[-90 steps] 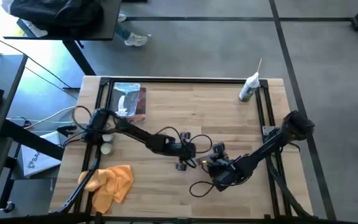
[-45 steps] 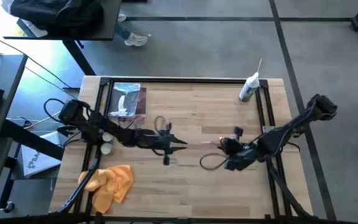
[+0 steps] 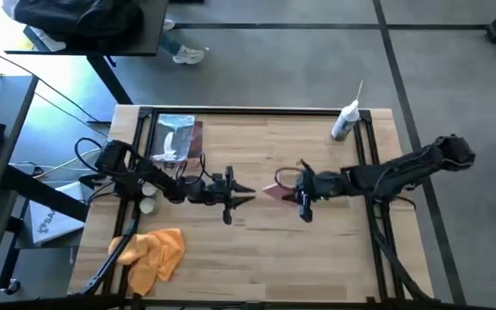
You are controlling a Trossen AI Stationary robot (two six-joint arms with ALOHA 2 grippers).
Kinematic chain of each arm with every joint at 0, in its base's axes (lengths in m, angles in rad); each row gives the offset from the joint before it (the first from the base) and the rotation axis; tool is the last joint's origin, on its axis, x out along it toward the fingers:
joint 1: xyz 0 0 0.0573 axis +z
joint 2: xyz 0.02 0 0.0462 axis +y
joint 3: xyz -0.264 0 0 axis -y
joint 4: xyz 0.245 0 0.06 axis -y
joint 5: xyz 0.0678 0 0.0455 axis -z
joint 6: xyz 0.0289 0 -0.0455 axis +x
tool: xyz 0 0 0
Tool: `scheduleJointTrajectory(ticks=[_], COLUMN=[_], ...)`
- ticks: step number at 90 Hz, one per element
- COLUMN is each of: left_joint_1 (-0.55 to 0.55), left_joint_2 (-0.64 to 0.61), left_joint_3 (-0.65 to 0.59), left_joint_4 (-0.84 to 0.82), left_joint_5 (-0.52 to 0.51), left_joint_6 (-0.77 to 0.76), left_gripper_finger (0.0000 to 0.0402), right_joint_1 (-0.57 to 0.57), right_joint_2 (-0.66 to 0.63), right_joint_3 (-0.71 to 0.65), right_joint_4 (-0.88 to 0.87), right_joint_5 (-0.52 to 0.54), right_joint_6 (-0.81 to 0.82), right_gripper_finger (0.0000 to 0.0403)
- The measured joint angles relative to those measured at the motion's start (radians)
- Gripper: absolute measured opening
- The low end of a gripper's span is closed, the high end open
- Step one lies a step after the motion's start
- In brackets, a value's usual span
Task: Apply microfiber cloth
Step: Spray the cellphone on the front and back using the spray bottle
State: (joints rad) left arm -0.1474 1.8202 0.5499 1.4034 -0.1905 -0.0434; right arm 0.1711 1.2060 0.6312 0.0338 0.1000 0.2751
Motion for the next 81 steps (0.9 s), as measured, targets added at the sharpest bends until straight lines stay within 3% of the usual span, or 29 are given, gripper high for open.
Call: scheduleJointTrajectory(ticks=[16, 37, 59, 81], left_joint_1=[0.076, 0.126, 0.128, 0.126], left_joint_2=[0.000, -0.001, 0.002, 0.002], left_joint_3=[0.000, 0.001, 0.068, 0.169], left_joint_4=[0.052, 0.143, 0.166, 0.164], left_joint_5=[0.029, 0.153, 0.161, 0.156], left_joint_6=[-0.068, -0.047, 0.020, 0.038], left_gripper_finger=[0.0138, 0.0202, 0.0211, 0.0211], right_joint_1=[-0.082, -0.157, -0.202, -0.195], right_joint_2=[0.001, 0.000, 0.000, 0.000], right_joint_3=[0.001, 0.002, 0.004, 0.003], right_joint_4=[0.056, 0.160, 0.331, 0.343], right_joint_5=[-0.137, -0.156, -0.215, -0.207], right_joint_6=[-0.078, -0.194, -0.258, -0.259], right_gripper_finger=[0.0000, 0.0000, 0.0000, 0.0000])
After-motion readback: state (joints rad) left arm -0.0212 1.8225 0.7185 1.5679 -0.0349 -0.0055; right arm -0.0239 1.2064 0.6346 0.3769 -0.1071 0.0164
